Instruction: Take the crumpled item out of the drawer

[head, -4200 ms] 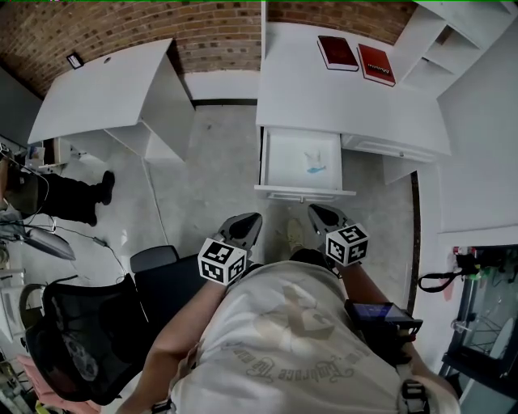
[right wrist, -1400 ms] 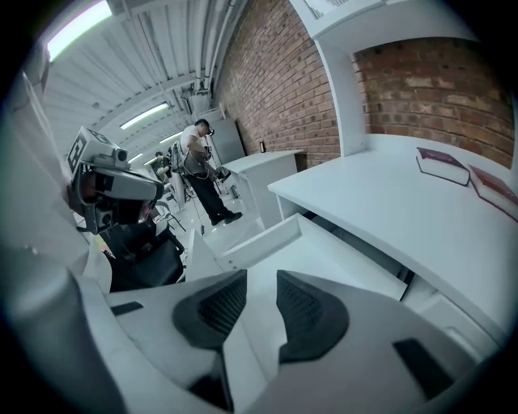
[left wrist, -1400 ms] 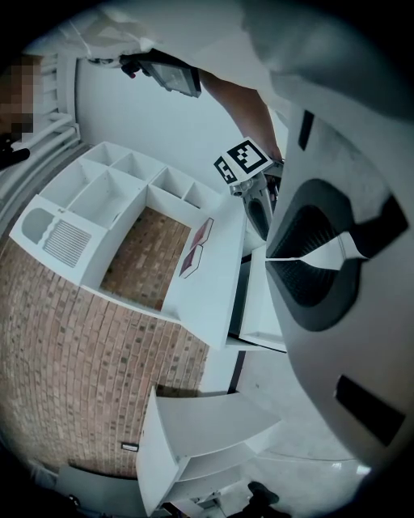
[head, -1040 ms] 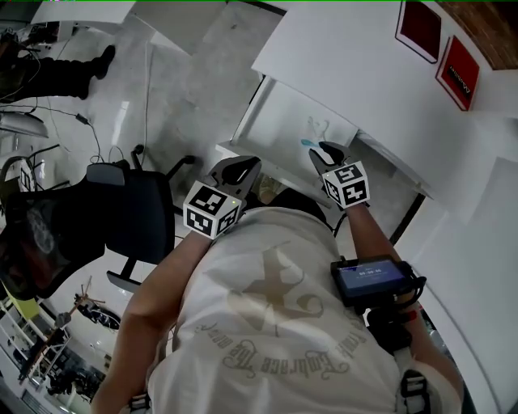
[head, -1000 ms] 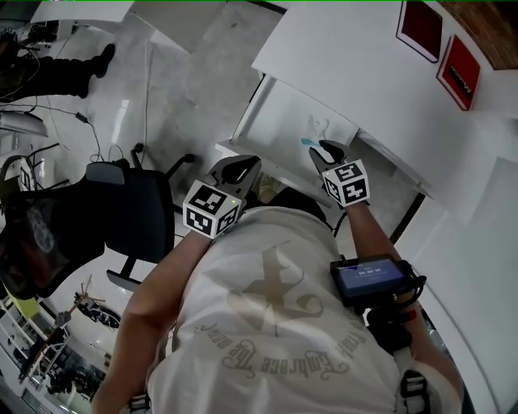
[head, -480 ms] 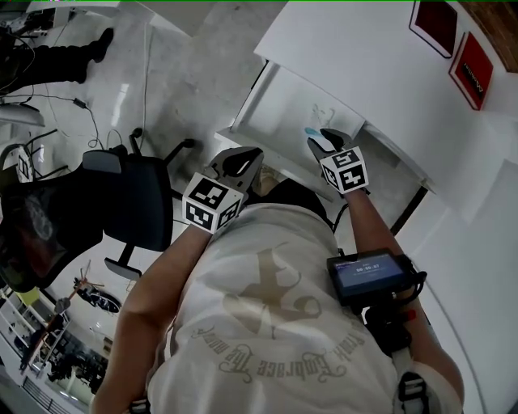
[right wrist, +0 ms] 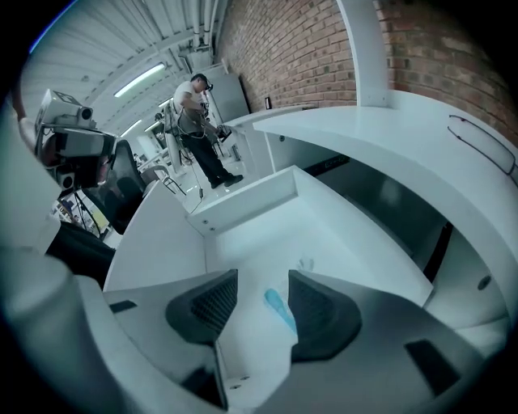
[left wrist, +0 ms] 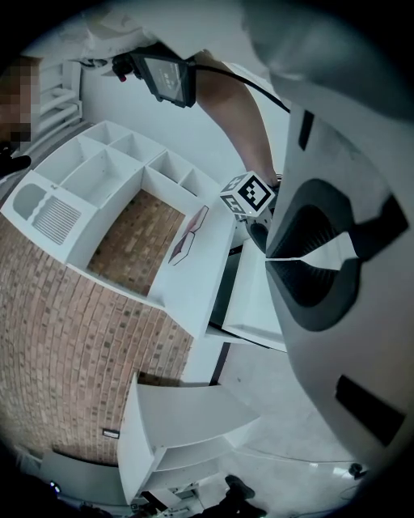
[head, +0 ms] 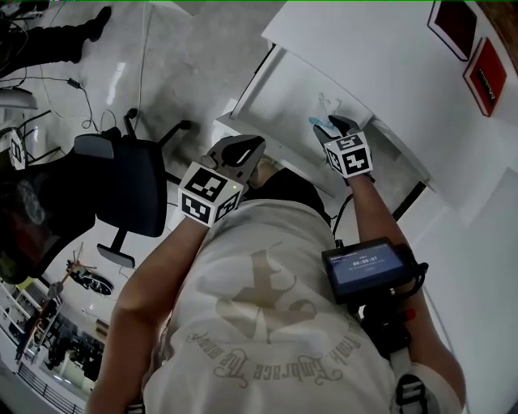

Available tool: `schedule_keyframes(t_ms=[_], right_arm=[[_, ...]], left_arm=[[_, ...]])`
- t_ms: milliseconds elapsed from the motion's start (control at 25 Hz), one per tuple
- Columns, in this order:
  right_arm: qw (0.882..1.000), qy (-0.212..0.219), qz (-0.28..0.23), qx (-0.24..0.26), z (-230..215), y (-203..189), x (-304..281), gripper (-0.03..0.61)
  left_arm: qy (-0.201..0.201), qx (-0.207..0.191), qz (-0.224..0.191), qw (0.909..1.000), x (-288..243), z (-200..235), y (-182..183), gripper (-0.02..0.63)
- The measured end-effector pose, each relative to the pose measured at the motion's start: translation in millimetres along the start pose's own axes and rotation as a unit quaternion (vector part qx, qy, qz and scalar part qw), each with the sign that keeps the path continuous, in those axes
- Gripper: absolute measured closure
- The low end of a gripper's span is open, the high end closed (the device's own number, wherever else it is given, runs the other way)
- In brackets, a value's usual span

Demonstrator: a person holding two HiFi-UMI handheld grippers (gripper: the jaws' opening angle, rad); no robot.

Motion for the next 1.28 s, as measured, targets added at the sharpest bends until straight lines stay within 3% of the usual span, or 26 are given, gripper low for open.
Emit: schedule_keyframes(t_ms=[560,760,1120,1280], right_arm=[[0.996,-0.032,0.073,0.051,-17,-7,-33,0.340],[0.993,-0.058,0.093,0.038,-23,-4,-35,0.314],[0.986,-0.124,0.110,-0.030,-40,-6,-31,0.268],[0.982,-0.133,0.129,-0.041,-40,-13,-34,0.251]], left_arm=[[-0.019,0.016,0.013,0.9996,-12,-3,-5,0.586],[-0.017,0.024,0.012,0.9995,-10,-4,-1,0.586],[-0.019,0.039,0.016,0.9989,-5,-11,3,0.586],[-0.018,0.039,0.018,0.9989,-6,-18,-2,0.586]])
Point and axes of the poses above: the fingertips, and each gripper's own axes: x backward along the fingers, z to its left, y out of its top, the point moved 7 cm from there along x, backward along the fingers, and after that the axes turned 12 degrees about -x, right-handed, at the moved point
